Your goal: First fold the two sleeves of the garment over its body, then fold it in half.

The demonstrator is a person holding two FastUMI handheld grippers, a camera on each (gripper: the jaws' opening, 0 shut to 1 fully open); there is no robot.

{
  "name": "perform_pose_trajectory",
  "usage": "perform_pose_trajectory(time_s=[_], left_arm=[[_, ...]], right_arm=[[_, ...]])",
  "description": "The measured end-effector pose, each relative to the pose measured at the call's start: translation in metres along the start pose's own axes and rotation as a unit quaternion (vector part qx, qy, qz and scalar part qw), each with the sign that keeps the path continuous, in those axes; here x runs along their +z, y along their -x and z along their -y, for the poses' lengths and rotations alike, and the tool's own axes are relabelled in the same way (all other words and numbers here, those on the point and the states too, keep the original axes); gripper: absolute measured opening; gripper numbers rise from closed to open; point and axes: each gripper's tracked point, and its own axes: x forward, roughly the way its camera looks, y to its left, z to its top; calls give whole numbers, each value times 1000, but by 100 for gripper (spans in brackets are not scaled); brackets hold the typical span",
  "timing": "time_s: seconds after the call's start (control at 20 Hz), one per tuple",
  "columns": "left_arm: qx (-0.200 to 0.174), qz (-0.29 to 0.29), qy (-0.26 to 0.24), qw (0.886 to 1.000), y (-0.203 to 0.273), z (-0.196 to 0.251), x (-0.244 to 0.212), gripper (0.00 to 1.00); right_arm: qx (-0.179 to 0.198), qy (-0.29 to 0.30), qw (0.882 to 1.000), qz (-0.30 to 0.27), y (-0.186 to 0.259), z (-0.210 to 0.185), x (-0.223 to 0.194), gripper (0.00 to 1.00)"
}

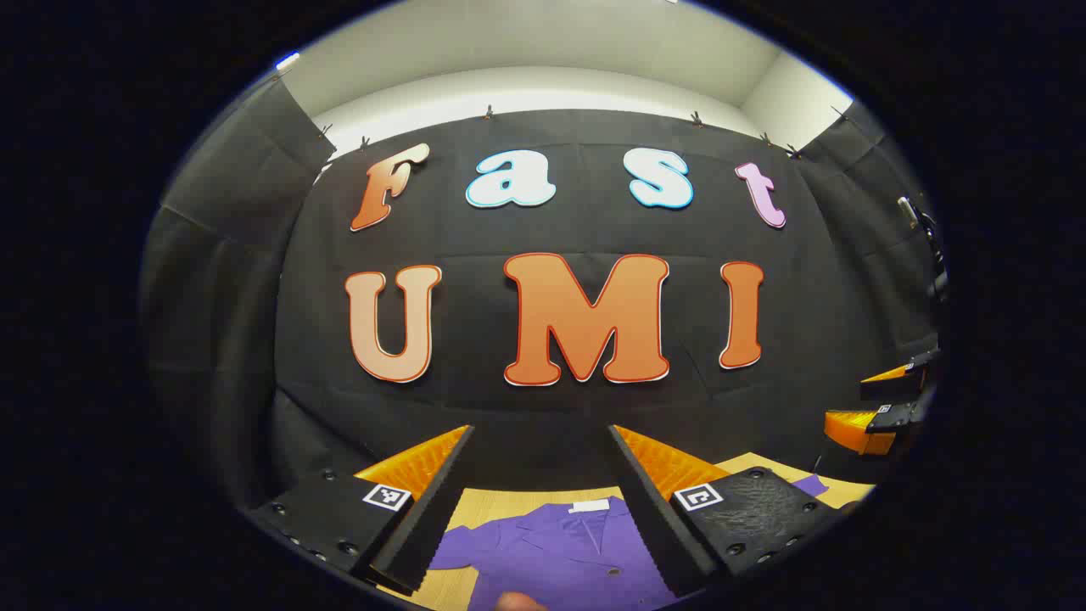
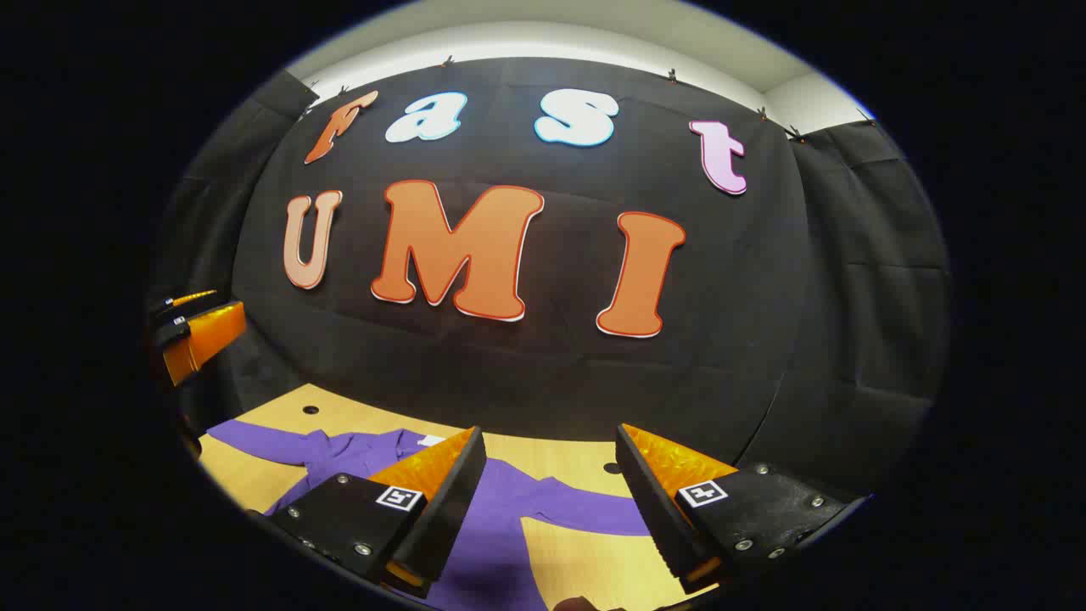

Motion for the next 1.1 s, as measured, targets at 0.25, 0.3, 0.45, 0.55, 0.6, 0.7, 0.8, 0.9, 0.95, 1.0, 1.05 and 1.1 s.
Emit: perform_pose_trajectory(time_s=[0.25,0.3,0.45,0.55,0.6,0.7,0.8,0.9,0.95,1.0,1.05,1.1], left_arm=[[9,-13,-11,1000,-7,5,-11,96],[7,-15,-12,1000,-9,7,-13,96],[3,-19,-14,1000,-11,15,-15,97],[4,-15,-18,1000,-12,17,-12,96],[10,-9,-18,1000,-12,13,-11,96],[16,-9,-20,1000,-12,14,-12,96],[18,-10,-21,1000,-12,15,-12,96],[22,-7,-24,999,-13,15,-11,96],[24,-6,-27,999,-12,14,-9,96],[28,-3,-30,999,-10,13,-7,96],[31,0,-32,999,-10,13,-5,96],[33,0,-35,999,-9,14,-5,96]], right_arm=[[11,-7,1000,5,-5,-3,1,94],[14,-10,1000,3,-7,-4,-1,94],[18,-12,1000,-2,-11,-8,-7,94],[19,-13,1000,-5,-14,-8,-11,94],[20,-15,1000,-4,-16,-7,-11,94],[10,-14,1000,-10,-22,0,-16,94],[-3,-20,1000,-22,-28,11,-28,94],[-17,-20,999,-40,-35,24,-43,94],[-27,-15,999,-45,-38,33,-49,94],[-34,-11,998,-49,-41,42,-54,94],[-42,-9,997,-57,-44,51,-61,94],[-50,-9,997,-63,-47,61,-67,94]])
